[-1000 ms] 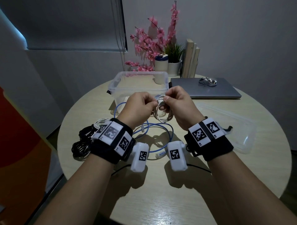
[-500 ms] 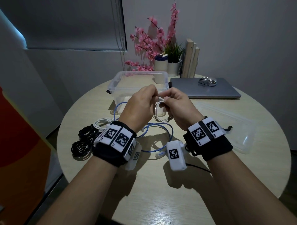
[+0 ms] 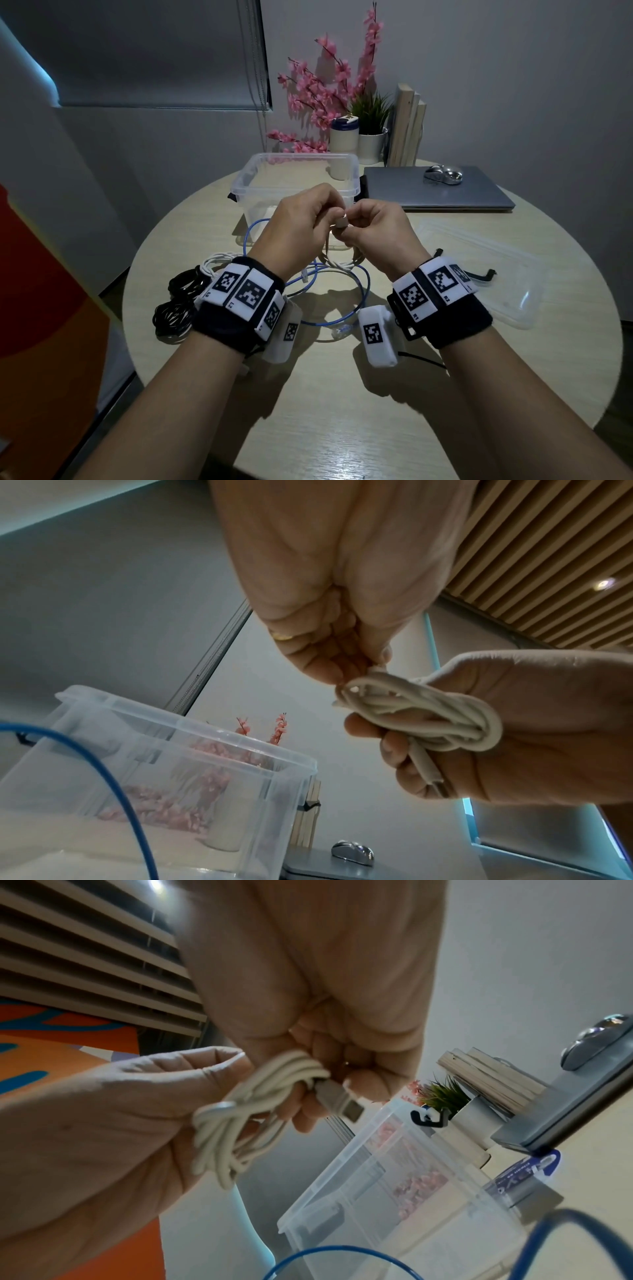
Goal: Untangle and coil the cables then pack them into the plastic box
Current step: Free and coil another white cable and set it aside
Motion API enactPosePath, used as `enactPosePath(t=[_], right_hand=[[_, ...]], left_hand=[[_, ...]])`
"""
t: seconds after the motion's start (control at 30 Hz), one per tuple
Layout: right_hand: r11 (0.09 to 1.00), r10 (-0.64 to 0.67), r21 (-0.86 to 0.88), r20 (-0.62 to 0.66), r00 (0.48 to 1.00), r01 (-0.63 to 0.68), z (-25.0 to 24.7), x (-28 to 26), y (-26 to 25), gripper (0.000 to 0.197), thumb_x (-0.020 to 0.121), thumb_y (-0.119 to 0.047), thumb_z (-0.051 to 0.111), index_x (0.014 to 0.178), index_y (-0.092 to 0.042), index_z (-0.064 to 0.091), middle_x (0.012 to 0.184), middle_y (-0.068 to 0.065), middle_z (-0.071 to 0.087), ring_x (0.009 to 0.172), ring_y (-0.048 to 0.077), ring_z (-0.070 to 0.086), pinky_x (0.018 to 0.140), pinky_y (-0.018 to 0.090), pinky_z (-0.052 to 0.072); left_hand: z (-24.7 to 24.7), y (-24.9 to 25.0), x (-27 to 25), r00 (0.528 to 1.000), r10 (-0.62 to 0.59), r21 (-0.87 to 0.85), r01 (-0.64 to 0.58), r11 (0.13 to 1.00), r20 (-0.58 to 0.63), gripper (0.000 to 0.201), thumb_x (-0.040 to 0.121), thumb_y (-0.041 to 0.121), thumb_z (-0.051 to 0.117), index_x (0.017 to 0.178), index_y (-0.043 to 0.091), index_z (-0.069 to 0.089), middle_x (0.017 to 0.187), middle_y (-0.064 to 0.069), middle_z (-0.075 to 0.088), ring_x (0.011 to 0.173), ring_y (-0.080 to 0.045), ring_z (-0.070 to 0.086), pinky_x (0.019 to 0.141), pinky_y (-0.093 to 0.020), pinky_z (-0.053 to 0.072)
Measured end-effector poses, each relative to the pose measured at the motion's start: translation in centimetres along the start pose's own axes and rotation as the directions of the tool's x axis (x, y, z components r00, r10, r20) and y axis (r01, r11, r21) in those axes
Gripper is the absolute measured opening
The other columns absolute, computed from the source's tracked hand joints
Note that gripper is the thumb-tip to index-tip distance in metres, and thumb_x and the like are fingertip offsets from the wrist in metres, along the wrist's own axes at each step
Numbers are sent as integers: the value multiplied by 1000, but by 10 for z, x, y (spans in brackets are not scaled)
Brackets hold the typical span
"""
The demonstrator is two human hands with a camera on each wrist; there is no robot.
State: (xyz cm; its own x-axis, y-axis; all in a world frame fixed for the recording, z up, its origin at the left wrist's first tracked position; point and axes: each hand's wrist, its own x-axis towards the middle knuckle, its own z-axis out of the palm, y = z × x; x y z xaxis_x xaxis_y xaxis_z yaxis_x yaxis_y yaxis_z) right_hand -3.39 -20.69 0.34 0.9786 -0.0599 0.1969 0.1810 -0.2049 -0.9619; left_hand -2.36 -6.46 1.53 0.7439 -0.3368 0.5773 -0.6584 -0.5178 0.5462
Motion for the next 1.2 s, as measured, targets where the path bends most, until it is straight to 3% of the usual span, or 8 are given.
enactPosePath(t=[0.23,0.4,0.5,0.6,0.83,0.93,1.03,1.2], right_hand=[[999,-28,42,-61,998,31,-2,2,-1,20,76,5,71,81,-14,69,78,5,71,66,7,65,66,23,53],[999,-24,21,-89,996,26,2,4,3,24,75,6,70,85,-15,70,90,10,72,86,23,69,79,38,58],[999,-31,6,-110,993,32,4,4,4,26,80,7,63,88,-18,68,90,6,71,76,16,68,72,32,58],[1000,-29,5,-80,996,30,5,3,-1,34,88,7,48,87,-25,61,89,3,66,64,11,60,56,26,50],[988,58,142,55,997,-66,2,4,-7,39,85,13,36,94,-20,56,83,6,58,68,17,50,60,30,40],[951,75,294,77,994,-94,0,2,-15,35,85,16,37,97,-11,55,81,7,58,64,15,52,56,24,38],[926,86,360,90,992,-113,0,1,-17,31,86,15,38,96,-9,55,79,9,58,63,15,52,54,23,39],[948,67,305,90,994,-92,-2,2,-11,27,83,18,46,92,-4,57,79,13,60,64,18,57,61,31,46]], left_hand=[[-2,0,-5,993,-121,-159,117,980,-13,8,86,19,69,85,17,62,75,14,64,71,-2,60,66,-14,47],[-1,-4,-3,969,-238,-176,223,959,-69,12,87,18,64,76,13,61,69,-4,65,61,-11,55,58,-23,44],[0,-5,-4,955,-289,-175,274,946,-67,13,86,19,65,75,12,63,66,-5,62,55,-6,47,53,-19,39],[3,-2,-6,943,-327,-237,306,922,-55,9,84,17,67,77,11,66,71,-9,68,61,-11,56,58,-28,46],[5,-8,-6,907,-419,-294,390,873,-41,6,85,21,67,89,17,65,80,-1,68,66,-7,58,62,-23,48],[7,-6,-5,857,-499,-387,507,770,129,12,92,26,59,103,21,61,99,-5,68,86,-15,63,73,-33,53],[2,-2,-3,835,-496,-532,540,652,240,8,95,14,55,95,14,63,84,-5,66,71,-12,60,64,-25,50],[-6,-4,1,853,-475,-535,511,672,218,9,93,3,54,94,7,63,78,-6,63,65,-13,59,59,-24,51]])
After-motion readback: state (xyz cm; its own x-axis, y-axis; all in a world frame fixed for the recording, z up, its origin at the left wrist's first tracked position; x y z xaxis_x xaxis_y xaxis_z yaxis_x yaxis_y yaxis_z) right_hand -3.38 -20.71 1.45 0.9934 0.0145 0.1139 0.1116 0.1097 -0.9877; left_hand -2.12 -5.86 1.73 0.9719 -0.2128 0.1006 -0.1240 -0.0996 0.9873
